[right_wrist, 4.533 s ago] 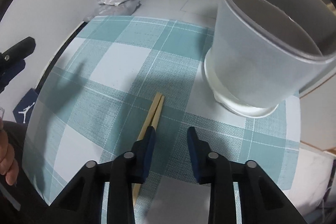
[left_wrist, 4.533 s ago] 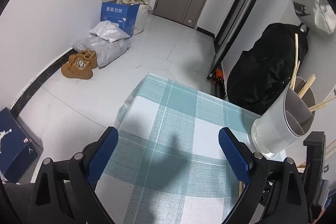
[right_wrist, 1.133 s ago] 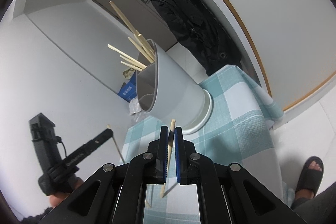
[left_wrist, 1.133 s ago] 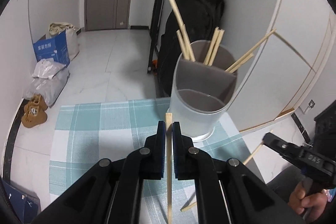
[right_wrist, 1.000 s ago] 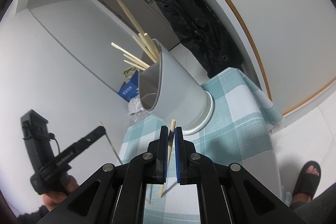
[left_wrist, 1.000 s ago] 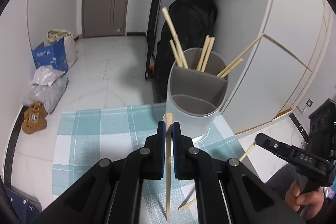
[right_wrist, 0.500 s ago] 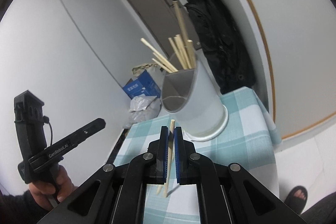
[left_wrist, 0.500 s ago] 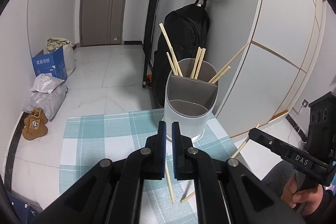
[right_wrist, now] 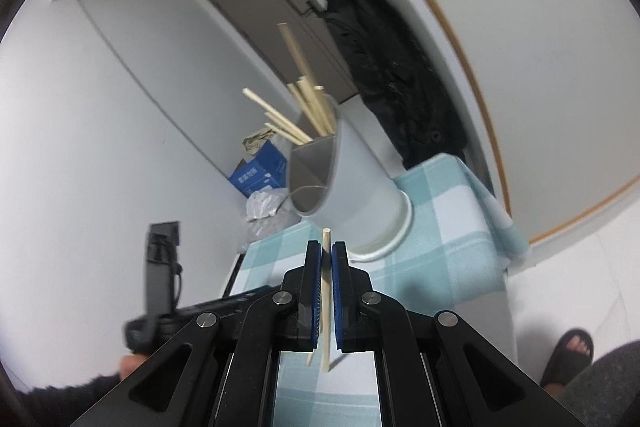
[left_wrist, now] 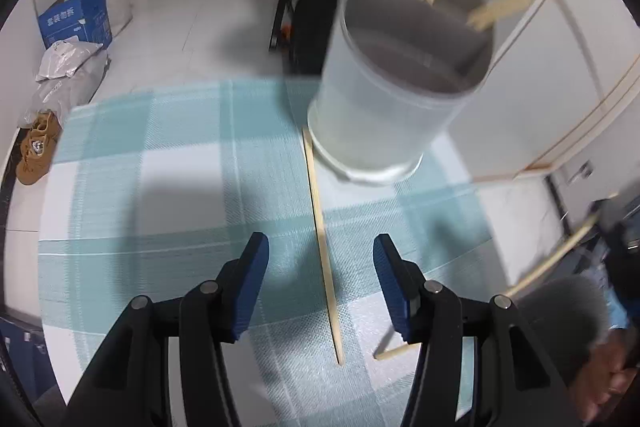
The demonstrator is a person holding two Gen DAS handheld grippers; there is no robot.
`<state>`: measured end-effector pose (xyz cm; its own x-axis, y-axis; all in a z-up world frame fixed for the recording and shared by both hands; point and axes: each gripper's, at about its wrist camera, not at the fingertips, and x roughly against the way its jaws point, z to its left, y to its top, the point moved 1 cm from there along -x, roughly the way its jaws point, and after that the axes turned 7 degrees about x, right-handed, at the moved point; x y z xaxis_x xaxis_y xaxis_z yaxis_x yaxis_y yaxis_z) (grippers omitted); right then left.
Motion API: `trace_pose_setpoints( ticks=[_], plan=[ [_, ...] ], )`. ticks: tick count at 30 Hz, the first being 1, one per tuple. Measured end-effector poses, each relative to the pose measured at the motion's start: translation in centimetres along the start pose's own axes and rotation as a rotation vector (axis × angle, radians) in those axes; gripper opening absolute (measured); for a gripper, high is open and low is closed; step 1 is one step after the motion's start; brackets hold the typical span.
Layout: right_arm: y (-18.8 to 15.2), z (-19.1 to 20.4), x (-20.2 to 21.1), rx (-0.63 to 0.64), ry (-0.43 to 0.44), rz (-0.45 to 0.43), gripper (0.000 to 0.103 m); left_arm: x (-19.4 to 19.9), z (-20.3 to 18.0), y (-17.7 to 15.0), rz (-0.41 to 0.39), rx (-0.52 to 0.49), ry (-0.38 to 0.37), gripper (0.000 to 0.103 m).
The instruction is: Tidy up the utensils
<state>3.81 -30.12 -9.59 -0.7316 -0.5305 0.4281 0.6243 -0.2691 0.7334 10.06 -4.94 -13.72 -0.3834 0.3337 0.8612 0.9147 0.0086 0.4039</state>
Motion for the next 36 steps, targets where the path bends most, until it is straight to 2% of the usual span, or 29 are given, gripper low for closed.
trace_pose_setpoints(
  ticks=[2, 3, 4, 6, 7, 8, 9, 10, 12, 18, 23, 26, 30, 31, 33, 34, 35, 36],
  plan=[
    [0.1, -0.8, 0.0, -0.039, 0.008, -0.003, 0.004, -1.8, -0.9, 0.0, 0.037, -0.03, 0.064, 0.049],
    [0.2, -1.0, 0.0, -0.047, 0.009, -0.007, 0.004, -2.4, -1.2, 0.1, 0.04, -0.045, 0.068, 0.049],
    [0.3, -1.3, 0.0, -0.058, 0.015, -0.01, 0.004, -2.6, -1.4, -0.1, 0.004, -0.045, 0.074, 0.049],
    [0.4, -1.5, -0.1, -0.07, 0.022, -0.012, 0.004, -3.6, -2.0, 0.1, 0.013, -0.074, 0.16, 0.048],
    [0.4, -1.6, -0.2, -0.076, 0.027, -0.012, 0.004, -4.2, -2.1, 0.1, 0.033, -0.078, 0.187, 0.043],
    [0.5, -1.8, -0.3, -0.084, 0.032, -0.013, 0.004, -4.6, -2.2, 0.1, 0.051, -0.079, 0.185, 0.032],
    [0.5, -2.0, -0.3, -0.092, 0.035, -0.015, 0.004, -4.6, -2.4, 0.0, 0.038, -0.089, 0.193, 0.028],
    [0.6, -2.1, -0.4, -0.099, 0.036, -0.015, 0.004, -4.6, -2.5, -0.1, 0.033, -0.102, 0.2, 0.01],
    [0.6, -2.4, -0.5, -0.112, 0.039, -0.013, 0.004, -4.6, -2.7, -0.3, 0.035, -0.119, 0.188, 0.004],
    [0.6, -2.4, -0.2, -0.124, 0.041, -0.017, 0.004, -2.9, -1.8, -2.9, 0.012, -0.155, 0.15, 0.003],
    [0.4, -2.3, -0.2, -0.118, 0.037, -0.012, 0.004, -0.7, -0.9, -5.4, 0.098, -0.199, 0.073, 0.002],
    [0.3, -2.2, -0.6, -0.118, 0.037, -0.003, 0.004, 0.3, 0.0, -6.5, 0.144, -0.208, 0.055, 0.002],
    [0.3, -2.2, -1.1, -0.121, 0.04, 0.004, 0.004, 0.8, 0.8, -5.0, 0.122, -0.146, 0.057, 0.004],
    [0.4, -2.2, -1.2, -0.121, 0.039, 0.007, 0.004, 0.9, 0.7, -4.4, 0.105, -0.132, 0.049, 0.007],
    [0.3, -2.3, -1.2, -0.121, 0.036, 0.01, 0.004, 0.9, 0.1, -3.2, 0.073, -0.122, 0.002, 0.022],
    [0.3, -2.4, -1.1, -0.124, 0.036, 0.009, 0.004, 0.6, -0.6, -2.6, 0.066, -0.133, 0.005, 0.041],
    [0.3, -2.5, -1.1, -0.126, 0.036, 0.007, 0.004, 0.3, -0.9, -2.1, 0.06, -0.143, 0.017, 0.05],
    [0.4, -2.6, -1.0, -0.13, 0.036, 0.004, 0.004, -0.1, -1.5, -1.7, 0.044, -0.153, 0.024, 0.05]
  ],
)
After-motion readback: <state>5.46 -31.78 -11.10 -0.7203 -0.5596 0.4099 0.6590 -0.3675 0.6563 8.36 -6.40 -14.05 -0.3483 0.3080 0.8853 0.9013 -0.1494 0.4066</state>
